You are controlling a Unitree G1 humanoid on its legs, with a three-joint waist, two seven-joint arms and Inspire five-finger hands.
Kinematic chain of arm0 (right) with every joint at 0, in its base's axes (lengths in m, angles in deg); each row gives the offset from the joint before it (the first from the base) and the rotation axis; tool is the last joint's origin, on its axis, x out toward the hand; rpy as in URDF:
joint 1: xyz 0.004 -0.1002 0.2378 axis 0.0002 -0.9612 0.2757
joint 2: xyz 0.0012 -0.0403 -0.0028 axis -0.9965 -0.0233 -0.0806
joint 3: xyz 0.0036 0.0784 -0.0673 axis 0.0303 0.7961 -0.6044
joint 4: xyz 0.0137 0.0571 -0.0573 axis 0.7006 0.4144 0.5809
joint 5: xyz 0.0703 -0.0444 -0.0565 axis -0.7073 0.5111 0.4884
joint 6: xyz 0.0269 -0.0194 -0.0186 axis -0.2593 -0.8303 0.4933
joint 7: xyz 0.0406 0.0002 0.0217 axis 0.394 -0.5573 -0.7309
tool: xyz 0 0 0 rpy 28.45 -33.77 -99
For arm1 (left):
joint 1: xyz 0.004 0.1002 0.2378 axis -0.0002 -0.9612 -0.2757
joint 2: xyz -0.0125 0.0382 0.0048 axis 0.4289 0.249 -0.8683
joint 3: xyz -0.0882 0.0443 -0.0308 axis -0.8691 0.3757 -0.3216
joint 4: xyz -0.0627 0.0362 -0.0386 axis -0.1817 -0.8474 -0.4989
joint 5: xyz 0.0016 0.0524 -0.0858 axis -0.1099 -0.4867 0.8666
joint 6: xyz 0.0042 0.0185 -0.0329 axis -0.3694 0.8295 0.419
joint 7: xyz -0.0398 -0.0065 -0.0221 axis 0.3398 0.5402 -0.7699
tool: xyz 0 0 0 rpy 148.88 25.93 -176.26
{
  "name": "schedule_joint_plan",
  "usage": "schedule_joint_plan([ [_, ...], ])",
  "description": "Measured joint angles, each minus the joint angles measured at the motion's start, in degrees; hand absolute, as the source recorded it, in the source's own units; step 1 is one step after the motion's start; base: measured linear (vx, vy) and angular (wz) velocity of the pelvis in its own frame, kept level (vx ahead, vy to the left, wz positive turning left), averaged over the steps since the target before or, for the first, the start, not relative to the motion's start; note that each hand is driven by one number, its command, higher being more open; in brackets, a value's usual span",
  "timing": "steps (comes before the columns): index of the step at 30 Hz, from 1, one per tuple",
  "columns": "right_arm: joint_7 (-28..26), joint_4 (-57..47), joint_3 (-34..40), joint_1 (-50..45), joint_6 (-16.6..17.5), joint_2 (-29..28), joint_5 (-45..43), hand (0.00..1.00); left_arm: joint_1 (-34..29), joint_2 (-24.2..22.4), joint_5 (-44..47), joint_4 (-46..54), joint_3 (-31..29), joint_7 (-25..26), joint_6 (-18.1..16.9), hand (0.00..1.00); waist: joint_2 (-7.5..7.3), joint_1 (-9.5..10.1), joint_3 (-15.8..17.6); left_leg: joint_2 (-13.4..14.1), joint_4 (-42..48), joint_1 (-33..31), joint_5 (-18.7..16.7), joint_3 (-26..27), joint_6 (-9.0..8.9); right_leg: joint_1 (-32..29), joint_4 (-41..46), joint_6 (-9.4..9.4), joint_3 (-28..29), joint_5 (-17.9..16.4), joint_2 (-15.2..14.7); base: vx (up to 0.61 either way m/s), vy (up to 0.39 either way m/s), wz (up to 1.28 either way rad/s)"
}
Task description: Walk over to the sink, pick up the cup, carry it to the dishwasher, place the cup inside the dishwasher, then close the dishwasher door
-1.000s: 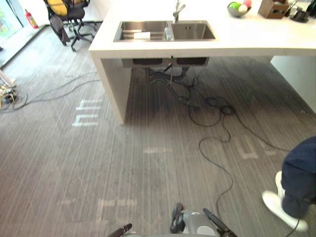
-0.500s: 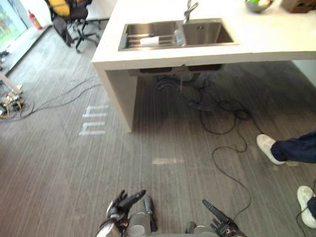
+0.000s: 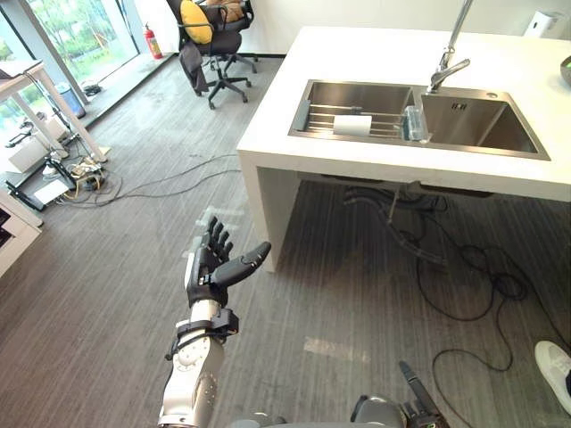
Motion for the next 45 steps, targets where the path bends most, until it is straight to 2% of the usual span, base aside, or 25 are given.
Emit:
schedule_joint_plan([
  [1,-1.00,-0.22,-0.23,-0.53,-0.20,-0.61,0.66,1.00,0.32,0.31,0.31,0.00,0.85,-0.23,-0.35,1.00,-0.15,-0.41,0.04,1.50,3.16,-0.69,-2.59,-1.03,-2.02,0.29,-9.17,0.81,1.47,2.02,1.41,0.18,-0.337,0.42],
  [2,-1.99,-0.40,-0.44,-2.16,-1.12,-1.65,1.41,1.00,0.49,1.37,1.46,0.49,1.81,-1.09,-0.67,1.00,-2.34,-0.81,-0.07,1.55,6.65,-0.89,-5.86,-2.51,-3.25,1.51,-17.12,0.20,3.30,10.91,1.29,0.20,-0.372,0.42],
  [3,-2.39,-0.26,-0.61,-3.06,-1.95,-2.40,1.82,1.00,0.47,2.11,1.90,0.78,2.07,-1.84,-0.74,1.00,-3.65,-0.88,-0.27,1.36,8.11,-0.58,-7.25,-3.01,-4.11,2.55,-18.33,1.63,3.76,10.49,0.96,0.29,-0.482,0.29],
  [4,-2.54,-0.28,-0.34,-3.64,-2.93,-1.55,2.52,1.00,-0.20,0.11,2.62,0.74,2.43,-2.58,-0.49,1.00,-1.43,-1.11,-0.59,4.50,9.96,-0.28,-8.75,-3.48,-5.43,4.53,-19.20,1.14,2.24,8.70,3.82,0.21,-0.332,0.09],
  [5,-8.68,0.87,0.97,-6.72,-7.97,-0.87,7.84,1.00,3.15,4.38,3.41,-0.47,4.02,-7.43,3.94,1.00,-1.44,-1.61,-3.03,5.51,1.87,-0.10,-3.68,-3.86,-5.82,11.23,-41.26,0.46,-0.20,20.18,10.27,0.16,-0.240,0.01],
  [16,-9.01,0.30,0.93,-7.31,-5.51,-1.67,8.21,1.00,6.86,3.00,5.59,4.90,6.05,-7.56,5.43,1.00,-1.11,-1.94,-3.90,5.43,0.71,-0.17,-4.23,-2.22,-5.41,8.52,-38.45,0.71,0.97,19.18,9.59,-0.01,-0.008,-0.06],
  [19,-8.86,-0.14,0.92,-7.49,-4.25,-1.60,10.16,1.00,9.56,2.90,6.81,7.49,6.56,-8.05,5.92,1.00,0.27,-3.34,-5.86,6.27,-0.63,0.56,-4.32,-1.82,-5.57,7.17,-36.06,0.75,1.34,17.06,10.20,0.09,-0.048,-0.10],
  [21,-8.59,-0.59,0.78,-8.04,-3.78,-1.17,10.95,1.00,10.97,2.96,6.81,9.04,6.37,-8.04,5.96,1.00,2.19,-4.11,-7.18,8.24,-0.65,1.31,-4.64,-1.20,-6.90,7.02,-34.50,0.58,1.17,14.50,11.82,0.18,-0.061,-0.11],
  [22,-8.07,-0.35,0.42,-7.94,-3.49,-1.26,12.15,1.00,11.53,3.07,6.82,9.94,5.91,-7.95,5.93,1.00,2.11,-4.06,-7.56,8.97,6.28,-0.50,-5.16,-0.65,-7.78,7.80,-34.47,0.22,1.23,13.16,12.30,0.25,-0.112,-0.09],
  [23,-7.42,-0.32,-0.53,-8.23,-3.49,-1.01,12.61,1.00,11.64,2.75,6.75,10.49,5.58,-7.46,6.02,1.00,1.98,-4.24,-7.35,10.93,20.60,-5.93,-4.77,-1.27,-7.89,10.07,-35.36,-0.58,1.12,12.92,12.59,0.25,-0.140,-0.13],
  [24,-7.43,-0.42,-1.15,-8.50,-3.54,-0.48,12.75,1.00,11.61,2.25,6.71,10.98,5.19,-7.34,6.08,1.00,2.60,-4.05,-6.91,12.48,27.69,-8.22,-3.77,-1.58,-7.49,11.59,-35.73,-0.39,1.21,12.86,13.34,0.21,-0.217,-0.28],
  [25,-7.43,-0.55,-1.99,-8.86,-3.86,0.87,13.69,1.00,11.49,1.57,6.34,11.95,4.08,-7.02,6.04,1.00,4.60,-3.42,-5.69,15.89,39.68,-11.69,0.90,-2.38,-6.47,15.17,-36.49,-1.08,1.99,11.70,15.81,0.23,-0.190,-0.54],
  [26,-7.41,-0.19,-2.31,-8.97,-4.45,1.70,14.64,1.00,10.62,1.23,5.48,12.67,2.45,-6.85,5.74,1.00,5.18,-3.11,-5.33,18.31,48.08,-14.20,9.74,-3.44,-5.70,18.52,-37.77,-2.35,3.50,10.25,17.38,0.32,-0.187,-0.62],
  [27,-7.43,-0.09,-2.44,-8.90,-4.74,1.61,14.69,1.00,10.02,1.20,5.22,12.74,1.26,-6.85,5.18,1.00,5.18,-3.08,-5.21,18.72,52.40,-15.89,9.97,-4.58,-6.27,20.86,-38.79,-2.77,4.15,9.56,17.76,0.29,-0.138,-0.50],
  [28,-7.42,-0.10,-2.39,-8.75,-4.76,1.63,14.65,1.00,9.80,1.14,4.84,12.77,0.76,-6.87,4.94,1.00,5.09,-3.07,-5.15,18.45,53.51,-16.88,6.79,-4.36,-6.19,22.08,-39.15,-2.99,4.62,9.07,17.79,0.30,-0.122,-0.39],
  [29,-7.42,-0.15,-2.38,-8.09,-4.77,1.86,14.61,1.00,9.54,1.22,4.43,12.78,0.44,-7.16,4.40,1.00,4.61,-2.94,-4.82,16.97,51.90,-18.69,0.88,-3.11,-5.15,23.93,-40.31,-3.05,5.60,8.41,17.53,0.26,-0.097,-0.50],
  [30,-7.45,-0.09,-2.37,-6.94,-4.79,1.99,14.62,1.00,9.13,1.33,4.41,12.93,0.13,-7.91,4.10,1.00,4.13,-2.18,-4.50,14.79,45.14,-19.58,-2.31,-0.77,-4.97,25.17,-41.70,-3.07,6.88,8.35,16.97,0.25,-0.070,-0.56],
  [31,-7.53,-0.06,-2.39,-6.31,-4.79,2.07,14.67,1.00,8.85,1.38,4.38,13.22,0.02,-7.97,4.03,1.00,3.99,-1.80,-4.46,13.57,40.20,-19.59,-2.77,0.67,-5.02,25.34,-42.26,-3.06,7.57,8.36,16.71,0.24,-0.020,-0.60],
  [33,-7.70,0.22,-2.47,-4.08,-4.76,2.19,16.95,1.00,7.74,1.60,3.28,13.95,-0.17,-7.65,3.66,1.00,3.86,-1.71,-4.31,7.15,16.91,-19.81,-0.02,2.20,-5.24,26.67,-43.84,-2.27,9.79,8.07,15.87,0.31,0.036,-0.48],
  [34,-7.70,0.25,-2.50,-3.96,-4.76,2.18,17.10,1.00,7.62,1.67,3.27,14.00,-0.15,-7.52,3.67,1.00,3.87,-1.69,-4.32,6.48,14.69,-19.69,0.80,1.92,-5.32,26.76,-43.90,-1.86,9.97,8.11,15.80,0.31,0.076,-0.46],
  [36,-7.67,0.36,-2.49,-3.72,-5.04,2.49,18.37,1.00,5.73,1.88,3.32,16.37,-0.14,-6.06,3.71,1.00,4.99,-1.42,-4.25,4.92,2.02,-17.57,13.99,1.28,-6.79,27.68,-43.79,0.22,12.17,6.38,17.13,0.29,0.105,-0.50],
  [37,-7.50,0.52,-2.41,-3.71,-5.08,2.56,18.35,1.00,5.63,1.99,3.34,16.84,-0.19,-5.93,3.78,1.00,5.44,-1.27,-4.07,5.69,1.68,-16.95,15.98,1.31,-2.96,28.41,-43.73,0.56,12.43,5.60,17.86,0.33,0.136,-0.34],
  [38,-6.69,0.89,-2.42,-3.84,-5.06,1.50,18.27,1.00,5.61,2.85,3.37,17.08,-0.46,-5.86,3.95,1.00,3.30,-1.20,-3.69,4.20,1.53,-15.61,15.10,2.47,-0.83,29.16,-43.11,1.29,12.21,4.31,16.16,0.25,0.106,-0.14],
  [40,-6.76,1.35,-1.53,-3.86,-5.00,0.18,18.18,1.00,5.57,2.83,3.35,17.32,-1.11,-5.94,4.10,1.00,0.90,-0.77,-3.53,2.10,-0.78,-14.77,14.08,3.84,-0.37,29.07,-42.93,2.33,11.72,3.22,14.15,0.26,0.088,-0.03],
  [45,-6.12,2.07,-1.84,-3.91,-4.52,0.72,18.21,1.00,4.05,4.84,5.17,17.33,-5.84,-7.00,6.41,1.00,0.12,-0.06,-3.42,-1.32,-3.50,-11.85,12.37,5.40,1.16,30.90,-44.13,3.30,9.46,3.32,11.04,0.24,0.020,-0.10],
])
